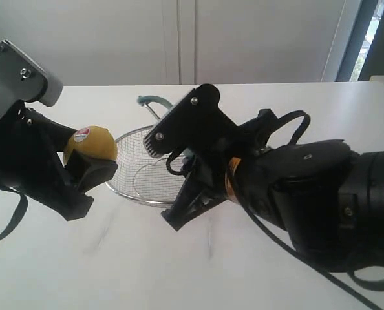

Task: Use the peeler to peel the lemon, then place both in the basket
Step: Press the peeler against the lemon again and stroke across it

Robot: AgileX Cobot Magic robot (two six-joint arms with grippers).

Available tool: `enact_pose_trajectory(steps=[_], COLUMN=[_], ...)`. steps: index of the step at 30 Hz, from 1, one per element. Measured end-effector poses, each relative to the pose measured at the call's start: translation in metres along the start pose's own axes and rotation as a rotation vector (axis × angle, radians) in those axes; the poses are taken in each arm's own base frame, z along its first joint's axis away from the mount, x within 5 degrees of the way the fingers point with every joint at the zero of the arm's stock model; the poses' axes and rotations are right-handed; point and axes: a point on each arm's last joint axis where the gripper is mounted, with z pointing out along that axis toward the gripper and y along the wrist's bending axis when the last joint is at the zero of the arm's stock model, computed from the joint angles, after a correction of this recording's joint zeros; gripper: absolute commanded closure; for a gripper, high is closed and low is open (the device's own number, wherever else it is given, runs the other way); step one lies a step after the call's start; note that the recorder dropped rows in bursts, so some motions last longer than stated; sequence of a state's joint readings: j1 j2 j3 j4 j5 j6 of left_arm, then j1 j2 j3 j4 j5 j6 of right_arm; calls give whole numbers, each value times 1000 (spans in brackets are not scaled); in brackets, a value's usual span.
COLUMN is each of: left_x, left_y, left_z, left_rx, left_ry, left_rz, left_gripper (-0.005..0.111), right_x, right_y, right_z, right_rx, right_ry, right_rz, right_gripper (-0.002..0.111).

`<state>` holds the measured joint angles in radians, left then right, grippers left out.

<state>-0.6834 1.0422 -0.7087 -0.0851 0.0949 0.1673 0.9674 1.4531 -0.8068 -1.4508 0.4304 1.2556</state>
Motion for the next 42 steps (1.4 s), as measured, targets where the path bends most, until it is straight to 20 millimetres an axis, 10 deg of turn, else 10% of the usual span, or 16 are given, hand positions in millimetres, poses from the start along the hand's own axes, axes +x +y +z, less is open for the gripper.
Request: enact_pose_trajectory(steps=[42], left_x=[0], left_y=[0], left_z=[0], left_rx=[0], left_ry=[0], left_rz=[-1], left_gripper=[107], right_x=[-21], right_y=[36], right_z=[-16], right_rx=[-132], right_ry=[-90], right_rz=[29], right_gripper=[108])
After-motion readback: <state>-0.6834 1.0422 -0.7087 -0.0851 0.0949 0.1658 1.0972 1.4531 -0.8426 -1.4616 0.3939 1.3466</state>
